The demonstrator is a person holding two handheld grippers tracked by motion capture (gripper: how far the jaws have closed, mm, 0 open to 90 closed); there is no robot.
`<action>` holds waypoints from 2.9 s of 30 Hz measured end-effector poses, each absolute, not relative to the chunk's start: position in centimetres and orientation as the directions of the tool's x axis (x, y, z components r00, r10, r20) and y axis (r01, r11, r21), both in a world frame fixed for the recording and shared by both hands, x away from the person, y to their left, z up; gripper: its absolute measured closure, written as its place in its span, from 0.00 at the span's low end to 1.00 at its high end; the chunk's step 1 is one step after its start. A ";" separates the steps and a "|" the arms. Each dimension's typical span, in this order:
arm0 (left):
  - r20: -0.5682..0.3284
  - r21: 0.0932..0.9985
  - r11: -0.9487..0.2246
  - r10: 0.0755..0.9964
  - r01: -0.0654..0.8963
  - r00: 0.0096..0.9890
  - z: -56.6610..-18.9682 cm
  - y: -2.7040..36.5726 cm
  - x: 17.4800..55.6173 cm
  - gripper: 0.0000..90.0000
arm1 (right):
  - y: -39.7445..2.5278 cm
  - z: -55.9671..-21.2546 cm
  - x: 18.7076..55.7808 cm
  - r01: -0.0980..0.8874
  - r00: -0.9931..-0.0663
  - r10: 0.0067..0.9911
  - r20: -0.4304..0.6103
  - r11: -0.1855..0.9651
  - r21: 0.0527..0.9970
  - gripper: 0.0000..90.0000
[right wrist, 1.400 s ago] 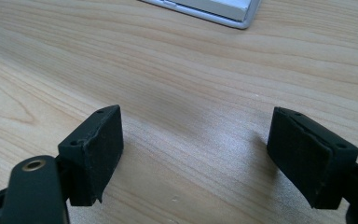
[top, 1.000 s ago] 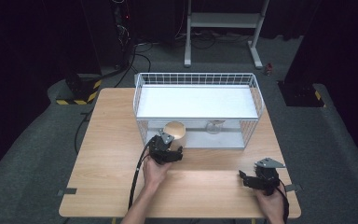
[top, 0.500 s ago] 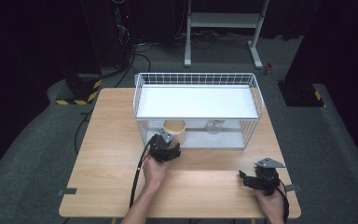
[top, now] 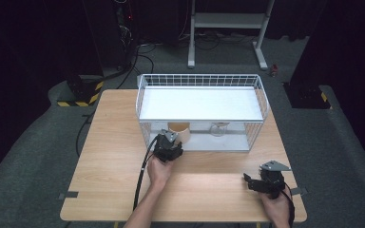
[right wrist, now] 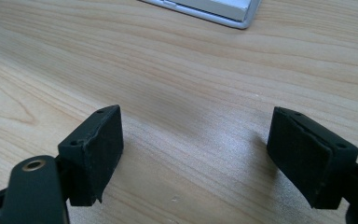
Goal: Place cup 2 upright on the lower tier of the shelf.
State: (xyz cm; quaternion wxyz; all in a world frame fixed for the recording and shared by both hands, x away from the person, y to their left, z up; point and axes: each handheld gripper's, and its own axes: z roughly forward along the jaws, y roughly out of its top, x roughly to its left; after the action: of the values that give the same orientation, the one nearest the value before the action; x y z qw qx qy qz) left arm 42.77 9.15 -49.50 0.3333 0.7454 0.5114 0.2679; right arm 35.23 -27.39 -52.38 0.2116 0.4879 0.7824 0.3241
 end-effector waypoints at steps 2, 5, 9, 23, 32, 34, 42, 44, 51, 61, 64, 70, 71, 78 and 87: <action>0.056 0.770 -0.254 0.941 0.586 0.334 -49.6 9.2 42.9 0.57 | -27.4 -52.4 35.2 0.627 -0.434 0.901 -0.015 0.314 0.713 0.21; 0.060 0.765 -0.260 0.940 0.590 0.336 -49.6 9.3 43.0 0.59 | -27.4 -52.4 35.2 0.626 -0.434 0.901 -0.015 0.314 0.714 0.21; 0.062 0.763 -0.261 0.940 0.592 0.335 -49.6 9.4 43.0 0.62 | -27.4 -52.4 35.2 0.626 -0.434 0.901 -0.014 0.314 0.714 0.21; 0.044 0.751 -0.259 0.938 0.608 0.345 -49.3 9.5 44.1 0.73 | -27.4 -52.4 35.2 0.627 -0.433 0.901 -0.014 0.313 0.714 0.21; 0.012 0.744 -0.237 0.940 0.625 0.342 -49.6 9.7 44.5 0.78 | -27.4 -52.4 35.2 0.627 -0.434 0.901 -0.014 0.313 0.714 0.21; -0.010 0.748 -0.224 0.937 0.624 0.348 -49.8 9.8 44.8 0.81 | -27.4 -52.4 35.2 0.627 -0.433 0.901 -0.015 0.313 0.713 0.21; -0.020 0.737 -0.212 0.942 0.642 0.334 -50.1 10.0 45.2 0.87 | -27.4 -52.4 35.2 0.627 -0.433 0.901 -0.015 0.313 0.713 0.21; -0.017 0.731 -0.214 0.943 0.648 0.331 -50.1 9.8 45.4 0.87 | -27.4 -52.4 35.2 0.627 -0.433 0.901 -0.015 0.313 0.714 0.21; -0.008 0.723 -0.226 0.942 0.652 0.335 -49.9 9.6 46.1 0.87 | -27.4 -52.4 35.2 0.627 -0.433 0.901 -0.015 0.313 0.713 0.21; -0.031 0.731 -0.202 0.944 0.651 0.328 -50.1 9.7 46.5 0.87 | -27.4 -52.4 35.2 0.627 -0.433 0.901 -0.015 0.313 0.714 0.21; -0.041 0.734 -0.205 0.938 0.648 0.343 -50.2 9.7 46.4 0.77 | -27.4 -52.4 35.2 0.627 -0.433 0.901 -0.015 0.313 0.714 0.21; -0.040 0.753 -0.208 0.932 0.625 0.359 -49.5 9.9 45.5 0.59 | -27.4 -52.4 35.2 0.627 -0.433 0.901 -0.015 0.313 0.713 0.21; -0.045 0.756 -0.202 0.933 0.623 0.357 -49.4 10.0 45.2 0.57 | -27.4 -52.4 35.2 0.627 -0.433 0.901 -0.015 0.313 0.713 0.21; -0.066 0.782 -0.186 0.925 0.595 0.375 -48.9 10.3 44.0 0.47 | -27.4 -52.4 35.2 0.627 -0.432 0.902 -0.014 0.312 0.713 0.21; -0.044 0.796 -0.209 0.916 0.567 0.400 -48.1 11.0 42.7 0.40 | -27.4 -52.4 35.2 0.628 -0.432 0.902 -0.014 0.312 0.713 0.21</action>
State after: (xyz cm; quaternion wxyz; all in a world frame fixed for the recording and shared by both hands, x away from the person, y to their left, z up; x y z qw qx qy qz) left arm 42.65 11.04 -48.13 0.3831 0.7437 0.4985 0.2273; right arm 35.23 -27.36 -52.38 0.2118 0.4891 0.7817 0.3239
